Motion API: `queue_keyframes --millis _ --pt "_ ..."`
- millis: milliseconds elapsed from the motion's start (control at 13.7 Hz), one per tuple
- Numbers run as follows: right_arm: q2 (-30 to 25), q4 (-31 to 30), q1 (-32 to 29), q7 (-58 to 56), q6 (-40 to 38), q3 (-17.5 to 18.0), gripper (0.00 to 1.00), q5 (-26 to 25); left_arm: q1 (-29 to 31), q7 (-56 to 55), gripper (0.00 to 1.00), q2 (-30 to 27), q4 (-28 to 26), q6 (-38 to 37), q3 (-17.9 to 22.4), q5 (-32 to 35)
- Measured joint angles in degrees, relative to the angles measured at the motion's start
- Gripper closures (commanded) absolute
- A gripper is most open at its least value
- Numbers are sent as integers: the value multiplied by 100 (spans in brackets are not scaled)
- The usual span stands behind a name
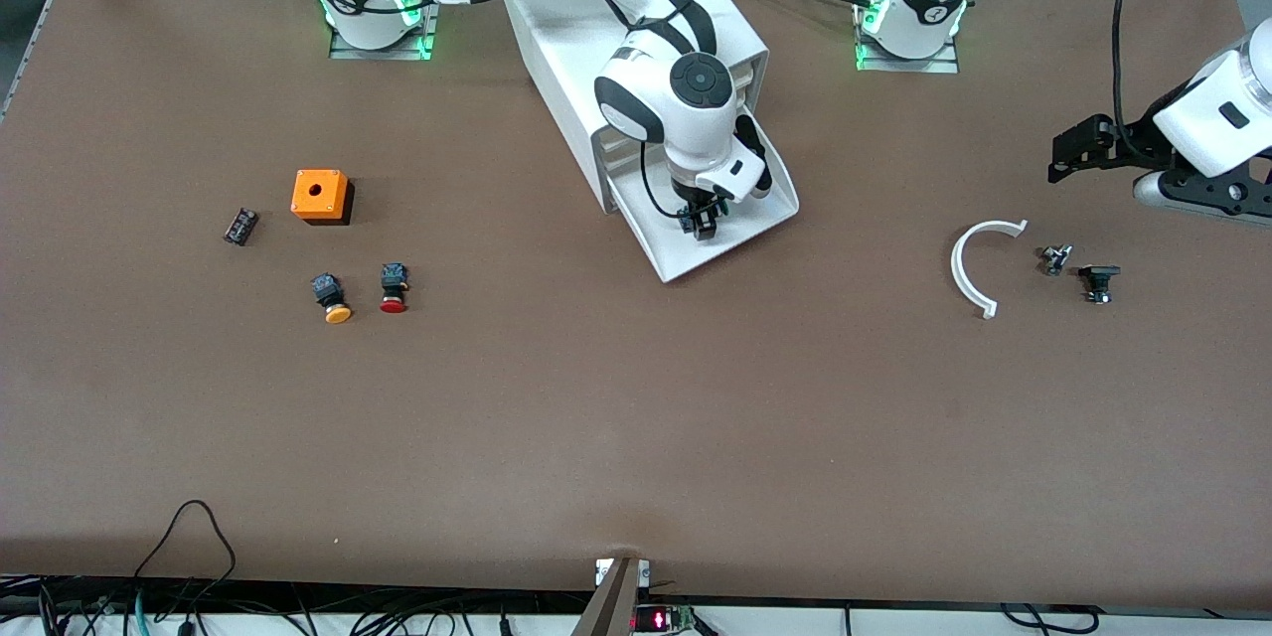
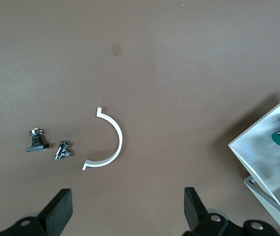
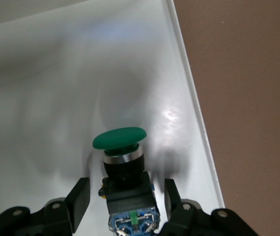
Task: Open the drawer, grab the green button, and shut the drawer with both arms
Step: 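Close the right gripper on the green button inside the drawer, then lift the green button out of the drawer with the right gripper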
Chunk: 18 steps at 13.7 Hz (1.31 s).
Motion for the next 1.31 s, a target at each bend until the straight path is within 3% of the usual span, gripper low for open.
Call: queue_keyframes --millis 219,438,875,1167,1312 --pt "-3 10 0 0 44 -2 68 -11 16 -4 0 0 0 -14 1 0" --pt "-3 16 0 1 48 -3 75 -11 37 -4 0 0 0 -16 1 0" --pt "-298 128 89 1004 92 -283 75 -11 60 -4 0 0 0 -18 11 0" --pt "-735 125 79 2009 40 -761 75 17 73 -4 0 17 0 -19 25 0" --pt "-853 121 -100 2140 35 -1003 75 278 73 -3 0 78 1 -19 25 0"
